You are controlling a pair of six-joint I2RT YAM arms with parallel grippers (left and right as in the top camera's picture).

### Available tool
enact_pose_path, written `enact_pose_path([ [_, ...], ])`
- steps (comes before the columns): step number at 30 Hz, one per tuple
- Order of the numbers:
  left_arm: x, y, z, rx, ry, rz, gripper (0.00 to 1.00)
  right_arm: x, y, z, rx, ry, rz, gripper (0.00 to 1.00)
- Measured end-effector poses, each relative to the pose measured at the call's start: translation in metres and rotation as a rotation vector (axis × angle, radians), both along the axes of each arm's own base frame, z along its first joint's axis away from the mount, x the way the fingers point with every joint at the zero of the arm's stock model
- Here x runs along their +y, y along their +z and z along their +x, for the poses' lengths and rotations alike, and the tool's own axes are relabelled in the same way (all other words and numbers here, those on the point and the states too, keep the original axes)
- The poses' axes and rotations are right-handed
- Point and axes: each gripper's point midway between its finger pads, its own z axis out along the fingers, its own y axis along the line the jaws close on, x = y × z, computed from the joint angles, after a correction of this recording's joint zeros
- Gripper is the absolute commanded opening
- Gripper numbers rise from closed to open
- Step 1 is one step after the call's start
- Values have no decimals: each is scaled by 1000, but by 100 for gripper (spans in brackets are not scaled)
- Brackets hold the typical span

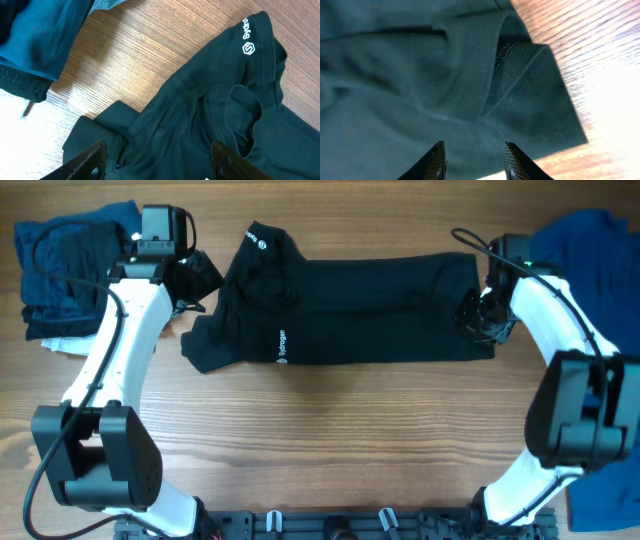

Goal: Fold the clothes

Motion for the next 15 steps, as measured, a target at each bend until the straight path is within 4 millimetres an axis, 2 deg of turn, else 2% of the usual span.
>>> enact_pose_path([
  [7,0,0,0,0,0,0,66,-1,-18,7,6,-53,5,40],
  [9,0,0,0,0,0,0,66,-1,-18,11,-8,-72,7,34],
  [11,0,0,0,0,0,0,66,-1,-17,16,-29,-90,8,25],
  [14,0,0,0,0,0,0,66,-2,-16,22,-52,-107,10,19],
  [15,0,0,0,0,0,0,66,-2,-16,22,-51,-112,10,15],
])
